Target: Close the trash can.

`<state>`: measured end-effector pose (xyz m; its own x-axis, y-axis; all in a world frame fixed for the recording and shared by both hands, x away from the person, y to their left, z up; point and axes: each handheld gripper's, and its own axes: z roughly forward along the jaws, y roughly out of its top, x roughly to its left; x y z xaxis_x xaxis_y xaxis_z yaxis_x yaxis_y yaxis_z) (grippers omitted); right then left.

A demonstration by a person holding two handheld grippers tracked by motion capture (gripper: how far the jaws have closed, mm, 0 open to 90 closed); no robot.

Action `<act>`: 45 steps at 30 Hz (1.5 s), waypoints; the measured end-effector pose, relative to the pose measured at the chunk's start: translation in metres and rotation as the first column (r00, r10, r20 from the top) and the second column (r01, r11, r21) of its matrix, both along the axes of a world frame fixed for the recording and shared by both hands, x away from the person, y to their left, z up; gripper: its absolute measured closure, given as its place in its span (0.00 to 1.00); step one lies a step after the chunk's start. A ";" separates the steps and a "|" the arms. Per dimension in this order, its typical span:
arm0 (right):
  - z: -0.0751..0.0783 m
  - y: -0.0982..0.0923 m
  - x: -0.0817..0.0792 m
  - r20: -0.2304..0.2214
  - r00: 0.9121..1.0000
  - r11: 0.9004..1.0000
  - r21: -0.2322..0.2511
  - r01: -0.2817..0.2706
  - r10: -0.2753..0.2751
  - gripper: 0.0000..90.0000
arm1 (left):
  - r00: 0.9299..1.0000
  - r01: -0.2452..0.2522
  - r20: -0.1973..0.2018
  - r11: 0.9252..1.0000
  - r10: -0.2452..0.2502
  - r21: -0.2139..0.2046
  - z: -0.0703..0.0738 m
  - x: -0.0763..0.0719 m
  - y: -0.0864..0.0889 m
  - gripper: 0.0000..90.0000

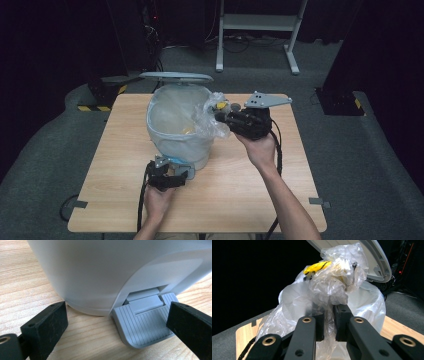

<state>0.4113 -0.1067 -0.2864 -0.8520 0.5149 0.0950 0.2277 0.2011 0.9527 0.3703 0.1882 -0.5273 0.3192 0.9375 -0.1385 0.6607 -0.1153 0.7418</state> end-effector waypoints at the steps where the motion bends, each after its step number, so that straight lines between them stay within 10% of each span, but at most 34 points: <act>1: 0.000 0.001 0.000 0.000 1.000 1.000 -0.001 -0.001 0.001 0.91 | 1.000 0.000 0.000 1.000 0.000 0.000 0.000 0.000 0.000 0.04; 45: -0.001 0.039 0.030 -0.037 0.999 0.999 -0.035 -0.003 0.002 0.91 | 1.000 0.002 0.001 1.000 -0.002 0.001 0.000 0.000 0.000 0.04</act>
